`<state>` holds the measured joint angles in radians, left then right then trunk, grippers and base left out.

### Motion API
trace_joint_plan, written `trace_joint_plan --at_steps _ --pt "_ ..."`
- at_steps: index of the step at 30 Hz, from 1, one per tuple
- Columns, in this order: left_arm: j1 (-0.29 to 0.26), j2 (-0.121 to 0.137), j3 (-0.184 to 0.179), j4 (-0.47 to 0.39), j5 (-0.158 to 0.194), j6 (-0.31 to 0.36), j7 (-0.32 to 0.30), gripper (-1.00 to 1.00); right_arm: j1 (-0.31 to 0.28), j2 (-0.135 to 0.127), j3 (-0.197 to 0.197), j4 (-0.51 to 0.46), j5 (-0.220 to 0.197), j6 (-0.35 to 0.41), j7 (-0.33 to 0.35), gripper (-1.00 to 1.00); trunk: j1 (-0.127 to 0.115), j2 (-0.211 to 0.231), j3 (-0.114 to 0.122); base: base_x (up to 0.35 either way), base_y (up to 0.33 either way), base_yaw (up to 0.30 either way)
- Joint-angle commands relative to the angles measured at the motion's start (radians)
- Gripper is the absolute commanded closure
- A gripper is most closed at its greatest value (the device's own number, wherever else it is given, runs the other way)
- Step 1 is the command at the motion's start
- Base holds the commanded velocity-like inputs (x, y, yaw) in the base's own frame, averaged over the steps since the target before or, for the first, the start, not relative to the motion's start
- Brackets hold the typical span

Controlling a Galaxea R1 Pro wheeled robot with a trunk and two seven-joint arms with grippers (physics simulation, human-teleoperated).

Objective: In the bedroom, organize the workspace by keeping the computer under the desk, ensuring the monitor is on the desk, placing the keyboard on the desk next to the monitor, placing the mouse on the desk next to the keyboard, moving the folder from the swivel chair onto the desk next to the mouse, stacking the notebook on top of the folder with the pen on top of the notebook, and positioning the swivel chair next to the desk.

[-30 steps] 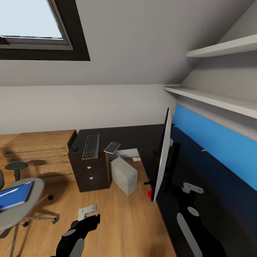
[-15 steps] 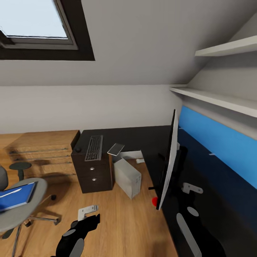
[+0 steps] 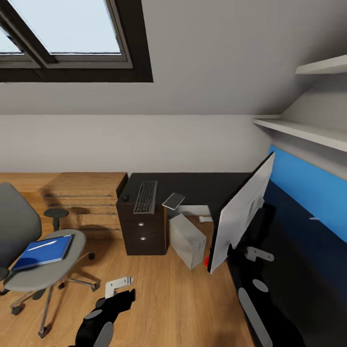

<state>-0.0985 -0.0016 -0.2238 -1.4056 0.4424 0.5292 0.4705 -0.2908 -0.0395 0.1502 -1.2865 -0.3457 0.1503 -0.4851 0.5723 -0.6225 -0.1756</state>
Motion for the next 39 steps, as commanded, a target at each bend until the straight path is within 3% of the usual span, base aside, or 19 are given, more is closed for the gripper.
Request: trace_joint_plan --at_steps 1,17,32,39 --pt "-0.001 0.000 -0.002 -0.001 0.010 0.002 0.009 -1.00 -0.001 -0.001 0.003 -0.002 -0.006 0.005 -0.007 -1.00 0.000 -0.001 -0.002 0.000 0.000 0.266" --pt "-0.001 0.000 -0.003 -0.002 0.010 0.002 0.008 -1.00 -0.001 -0.003 0.001 -0.004 -0.005 0.005 -0.007 -1.00 0.000 -0.001 -0.011 0.000 0.000 0.189" --pt "-0.001 0.000 -0.003 -0.031 0.012 0.002 0.005 -1.00 -0.001 -0.003 0.000 -0.004 -0.005 0.005 -0.006 -1.00 0.000 -0.001 -0.008 -0.008 0.005 -0.133" --pt "-0.001 0.000 -0.003 -0.033 0.012 0.004 0.005 -1.00 -0.001 -0.003 0.002 -0.002 -0.006 0.005 -0.004 -1.00 0.000 -0.001 -0.008 -0.218 0.156 -0.015"
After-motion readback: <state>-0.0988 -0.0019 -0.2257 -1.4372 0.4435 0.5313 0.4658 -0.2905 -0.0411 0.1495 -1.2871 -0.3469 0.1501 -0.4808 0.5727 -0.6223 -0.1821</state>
